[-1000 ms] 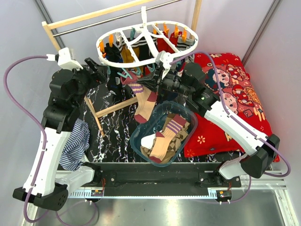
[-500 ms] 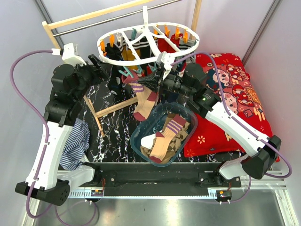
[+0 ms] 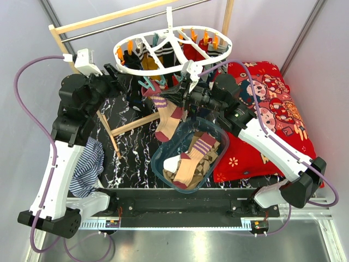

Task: Clip the socks to the hanger
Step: Open the clamp at the hanger.

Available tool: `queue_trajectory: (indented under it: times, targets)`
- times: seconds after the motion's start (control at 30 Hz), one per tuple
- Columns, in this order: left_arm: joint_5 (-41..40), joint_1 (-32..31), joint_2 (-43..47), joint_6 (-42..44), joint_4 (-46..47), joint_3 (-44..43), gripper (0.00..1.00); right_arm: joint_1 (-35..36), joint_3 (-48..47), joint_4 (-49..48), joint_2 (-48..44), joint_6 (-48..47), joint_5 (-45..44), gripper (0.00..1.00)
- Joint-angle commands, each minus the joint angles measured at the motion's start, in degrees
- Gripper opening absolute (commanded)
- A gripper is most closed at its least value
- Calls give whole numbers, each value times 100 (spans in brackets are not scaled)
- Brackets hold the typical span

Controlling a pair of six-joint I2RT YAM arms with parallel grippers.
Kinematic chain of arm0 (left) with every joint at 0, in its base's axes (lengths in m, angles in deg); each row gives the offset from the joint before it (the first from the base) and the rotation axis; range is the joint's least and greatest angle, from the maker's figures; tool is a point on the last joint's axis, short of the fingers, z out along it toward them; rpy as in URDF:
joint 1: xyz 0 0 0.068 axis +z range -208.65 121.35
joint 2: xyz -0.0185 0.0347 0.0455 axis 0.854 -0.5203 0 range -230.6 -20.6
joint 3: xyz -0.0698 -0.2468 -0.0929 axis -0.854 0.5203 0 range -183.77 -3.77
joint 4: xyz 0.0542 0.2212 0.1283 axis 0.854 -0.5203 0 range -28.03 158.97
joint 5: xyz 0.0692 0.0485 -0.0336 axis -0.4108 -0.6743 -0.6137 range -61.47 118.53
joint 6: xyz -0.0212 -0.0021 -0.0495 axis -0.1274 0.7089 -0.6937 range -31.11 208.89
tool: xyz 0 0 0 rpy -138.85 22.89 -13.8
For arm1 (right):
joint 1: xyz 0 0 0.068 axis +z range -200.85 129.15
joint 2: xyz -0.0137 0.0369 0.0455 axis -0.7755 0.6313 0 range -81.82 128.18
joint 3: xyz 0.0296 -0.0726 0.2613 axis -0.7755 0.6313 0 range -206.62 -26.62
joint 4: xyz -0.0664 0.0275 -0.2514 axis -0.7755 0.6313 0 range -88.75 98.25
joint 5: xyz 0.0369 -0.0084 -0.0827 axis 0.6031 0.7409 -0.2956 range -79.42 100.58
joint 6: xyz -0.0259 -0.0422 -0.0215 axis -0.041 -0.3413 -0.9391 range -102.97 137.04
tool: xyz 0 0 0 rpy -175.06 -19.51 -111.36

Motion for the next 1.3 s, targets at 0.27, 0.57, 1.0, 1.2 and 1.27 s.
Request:
queue_trajectory:
  times: [0.27,0.57,1.0,1.2,1.27]
  targets:
    - [-170,-268,-126,379,431,-305,66,19,-1,-237,-149,-59,-73,0]
    - [-549,-444,-223,529,423,-437,59,19,34,-246,-167,-59,-56,0]
    - [-768,-619,-232,608,414,-481,30,19,218,-219,-254,-50,-179,0]
    - [-917,-812,-74,591,414,-385,18,10,464,-61,-404,-234,-854,0]
    - [-1005,-909,-47,573,423,-341,16,-16,517,62,-457,-235,-1301,0]
